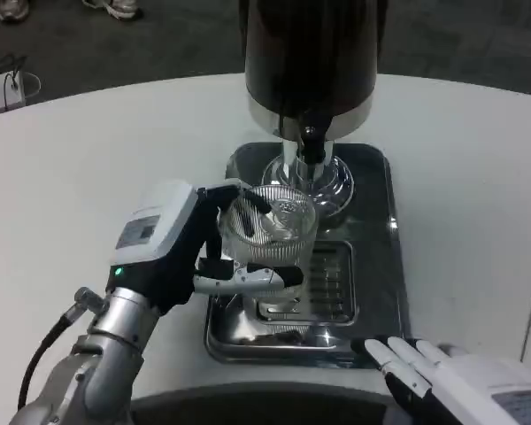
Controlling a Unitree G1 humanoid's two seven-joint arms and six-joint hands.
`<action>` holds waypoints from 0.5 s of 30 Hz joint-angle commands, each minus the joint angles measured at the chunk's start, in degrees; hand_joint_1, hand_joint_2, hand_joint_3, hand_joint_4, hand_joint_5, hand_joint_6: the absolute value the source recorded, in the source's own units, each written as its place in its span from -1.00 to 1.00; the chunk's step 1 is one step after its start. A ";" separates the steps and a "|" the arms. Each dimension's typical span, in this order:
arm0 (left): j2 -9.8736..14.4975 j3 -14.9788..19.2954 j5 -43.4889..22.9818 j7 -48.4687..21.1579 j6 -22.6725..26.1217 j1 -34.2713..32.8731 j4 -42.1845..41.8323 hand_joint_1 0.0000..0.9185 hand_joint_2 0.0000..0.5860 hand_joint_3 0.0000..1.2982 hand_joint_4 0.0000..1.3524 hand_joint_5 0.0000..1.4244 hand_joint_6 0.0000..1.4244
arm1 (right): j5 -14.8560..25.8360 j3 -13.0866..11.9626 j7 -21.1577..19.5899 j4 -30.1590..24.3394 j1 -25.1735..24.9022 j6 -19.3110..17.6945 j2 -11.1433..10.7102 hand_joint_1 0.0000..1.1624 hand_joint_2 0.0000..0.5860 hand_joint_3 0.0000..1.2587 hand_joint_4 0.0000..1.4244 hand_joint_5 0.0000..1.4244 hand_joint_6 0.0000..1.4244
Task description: Grasp the cup under the faucet to collect the drink, then remove the cup.
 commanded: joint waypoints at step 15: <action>0.79 -1.79 -0.37 -3.25 3.32 -0.18 -5.38 -0.48 -0.84 -0.22 -0.30 -0.10 0.24 | 1.43 0.64 2.21 -0.84 0.80 -0.09 1.55 -0.05 0.44 -0.96 -1.00 -1.00 -1.00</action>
